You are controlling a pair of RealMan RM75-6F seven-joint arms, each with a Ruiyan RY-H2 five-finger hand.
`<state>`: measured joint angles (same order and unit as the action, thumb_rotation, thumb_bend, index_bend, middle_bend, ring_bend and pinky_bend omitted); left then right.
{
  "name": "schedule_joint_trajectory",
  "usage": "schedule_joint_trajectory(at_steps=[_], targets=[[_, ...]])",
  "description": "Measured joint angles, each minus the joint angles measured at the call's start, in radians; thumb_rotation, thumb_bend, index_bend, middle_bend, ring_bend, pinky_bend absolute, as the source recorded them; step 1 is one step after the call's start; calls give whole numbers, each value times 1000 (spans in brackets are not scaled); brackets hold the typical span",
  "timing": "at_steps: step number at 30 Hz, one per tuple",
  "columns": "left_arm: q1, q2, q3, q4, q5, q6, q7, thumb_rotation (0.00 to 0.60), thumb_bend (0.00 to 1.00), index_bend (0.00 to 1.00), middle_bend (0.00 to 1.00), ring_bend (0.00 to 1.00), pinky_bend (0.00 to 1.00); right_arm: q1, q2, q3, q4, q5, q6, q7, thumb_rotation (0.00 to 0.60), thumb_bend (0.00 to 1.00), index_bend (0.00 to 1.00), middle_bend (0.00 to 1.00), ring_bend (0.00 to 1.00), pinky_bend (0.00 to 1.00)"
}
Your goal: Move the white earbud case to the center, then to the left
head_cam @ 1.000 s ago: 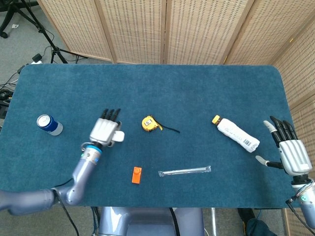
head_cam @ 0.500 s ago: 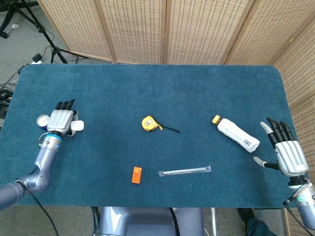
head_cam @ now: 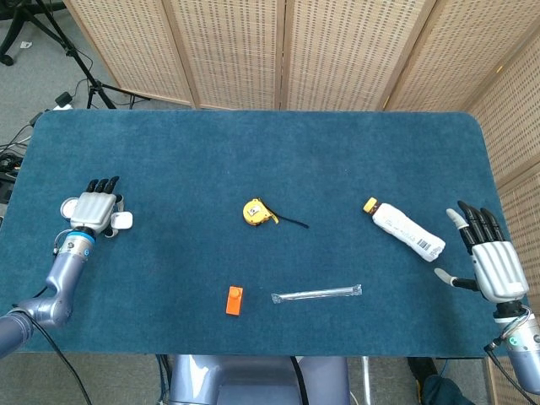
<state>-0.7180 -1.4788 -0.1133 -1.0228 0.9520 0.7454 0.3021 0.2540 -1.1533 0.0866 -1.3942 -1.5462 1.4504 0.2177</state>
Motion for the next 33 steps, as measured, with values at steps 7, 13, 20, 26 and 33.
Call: schedule_joint_trajectory(at_steps=[7,13,20,26,33], targets=[[-3,-10,-5,1,-13,13,44,600,299,262,0,0,0,-3,1,4,-2,1,2,3,600,0,0,0,0,0],[-5,-2,-11,-20,-32,11,63,600,288,121,0,0,0,-5,3,7,-3,0,5,5,600,0,0,0,0,0],[3,48,-31,-92,-29,35,41,600,267,2,0,0,0,-8,7,8,-7,-1,7,11,600,0,0,0,0,0],[26,129,-68,-205,-5,94,-30,600,114,0,0,0,0,-11,13,8,-15,-7,14,18,600,0,0,0,0,0],[85,249,-117,-362,73,201,-184,600,0,0,0,0,0,-15,20,7,-24,-15,22,26,600,0,0,0,0,0]])
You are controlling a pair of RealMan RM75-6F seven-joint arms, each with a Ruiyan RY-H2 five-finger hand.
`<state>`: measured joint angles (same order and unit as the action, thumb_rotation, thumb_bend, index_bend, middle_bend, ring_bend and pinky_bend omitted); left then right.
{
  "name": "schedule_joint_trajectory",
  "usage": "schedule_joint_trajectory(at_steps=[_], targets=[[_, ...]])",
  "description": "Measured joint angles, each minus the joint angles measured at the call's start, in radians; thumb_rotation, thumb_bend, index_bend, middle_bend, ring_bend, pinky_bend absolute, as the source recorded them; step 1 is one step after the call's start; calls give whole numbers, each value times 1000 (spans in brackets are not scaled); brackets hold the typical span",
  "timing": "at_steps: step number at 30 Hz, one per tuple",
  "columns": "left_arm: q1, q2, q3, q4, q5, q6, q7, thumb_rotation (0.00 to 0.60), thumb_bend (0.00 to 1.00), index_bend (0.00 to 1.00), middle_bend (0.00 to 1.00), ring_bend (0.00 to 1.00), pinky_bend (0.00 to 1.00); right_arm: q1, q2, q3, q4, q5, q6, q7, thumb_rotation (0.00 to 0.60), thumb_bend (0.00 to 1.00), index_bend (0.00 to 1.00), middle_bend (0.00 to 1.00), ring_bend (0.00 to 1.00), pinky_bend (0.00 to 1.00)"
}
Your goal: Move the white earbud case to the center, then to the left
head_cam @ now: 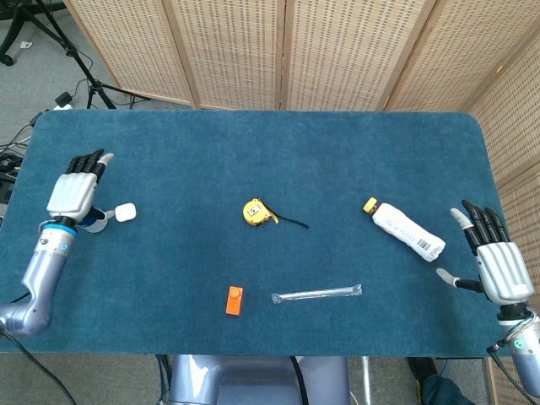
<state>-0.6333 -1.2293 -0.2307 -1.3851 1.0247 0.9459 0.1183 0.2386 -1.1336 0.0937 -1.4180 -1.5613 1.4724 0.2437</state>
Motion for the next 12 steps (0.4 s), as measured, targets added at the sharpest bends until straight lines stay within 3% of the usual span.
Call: schedule_joint_trajectory(at_steps=[12], targets=[[181,125,15,-159,162,255,-177,600,0,0,0,0,0,-17,25,-7,-21,-24,31,36,600,0,0,0,0,0]])
